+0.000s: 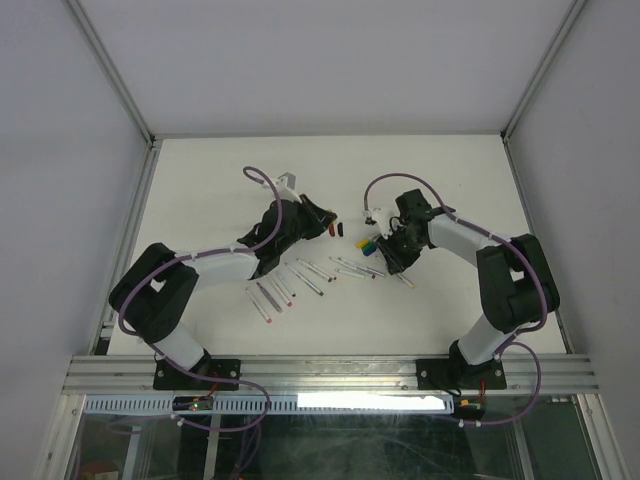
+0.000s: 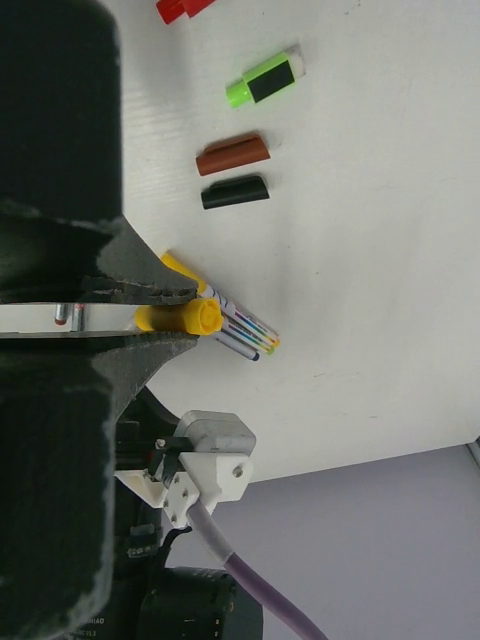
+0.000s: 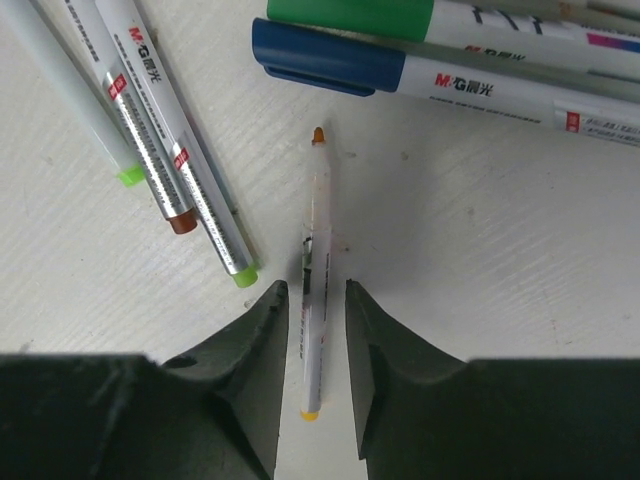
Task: Open the pen caps
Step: Place the pen at the center of the board, then place the pen cap at the center of the board.
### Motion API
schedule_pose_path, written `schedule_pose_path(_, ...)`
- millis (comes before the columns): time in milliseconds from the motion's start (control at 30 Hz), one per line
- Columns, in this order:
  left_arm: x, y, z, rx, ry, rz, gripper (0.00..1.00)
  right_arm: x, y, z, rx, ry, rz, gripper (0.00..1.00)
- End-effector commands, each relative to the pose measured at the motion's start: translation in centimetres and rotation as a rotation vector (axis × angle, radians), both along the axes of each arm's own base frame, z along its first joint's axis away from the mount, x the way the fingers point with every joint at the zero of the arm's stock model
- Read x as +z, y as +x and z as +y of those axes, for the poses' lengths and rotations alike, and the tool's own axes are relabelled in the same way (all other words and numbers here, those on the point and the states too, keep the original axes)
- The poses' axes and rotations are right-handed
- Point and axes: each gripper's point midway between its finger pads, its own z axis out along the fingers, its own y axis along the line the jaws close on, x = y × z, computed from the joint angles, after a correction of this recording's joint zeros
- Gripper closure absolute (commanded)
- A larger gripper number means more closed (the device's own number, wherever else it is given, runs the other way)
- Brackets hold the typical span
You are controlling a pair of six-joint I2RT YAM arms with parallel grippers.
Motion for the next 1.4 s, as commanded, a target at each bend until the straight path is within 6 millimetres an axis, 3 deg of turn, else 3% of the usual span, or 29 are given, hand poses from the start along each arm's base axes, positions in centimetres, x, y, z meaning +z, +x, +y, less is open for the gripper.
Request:
schedule_pose_path(0,1.6,0.8,-1.6,-0.001,-0.025,-0.022,1.0,1.2,1.2,0.2,-0.014,0.001,-0.048,0.67)
schedule_pose_path(333,-1.9,2.6,-3.9,0.049,0.128,0.11,0.99,4.8,2.1,0.2,-0.048,0.114,-0.144,0.56)
schedule_pose_path(600,-4.6,4.0,-6.0,0.042,0.213,0.19,0.94,7.1,2.8,-0.6,-0.085,0.181,-0.221,0.54)
schedule_pose_path(900,-8.2,5.0,-7.2,0.037,0.325,0.293,0.88,7.8,3.0,-1.2,-0.104,0.2,-0.24,0.54)
schedule_pose_path(1133,-9.1,5.4,-7.0,0.059,0.348,0.305,0.77,7.8,3.0,-1.4,-0.11,0.203,-0.241,0.54)
schedule_pose_path(1367,-9.6,5.3,-6.9,0.061,0.362,0.317,0.75,8.0,3.1,-1.5,-0.116,0.21,-0.245,0.54)
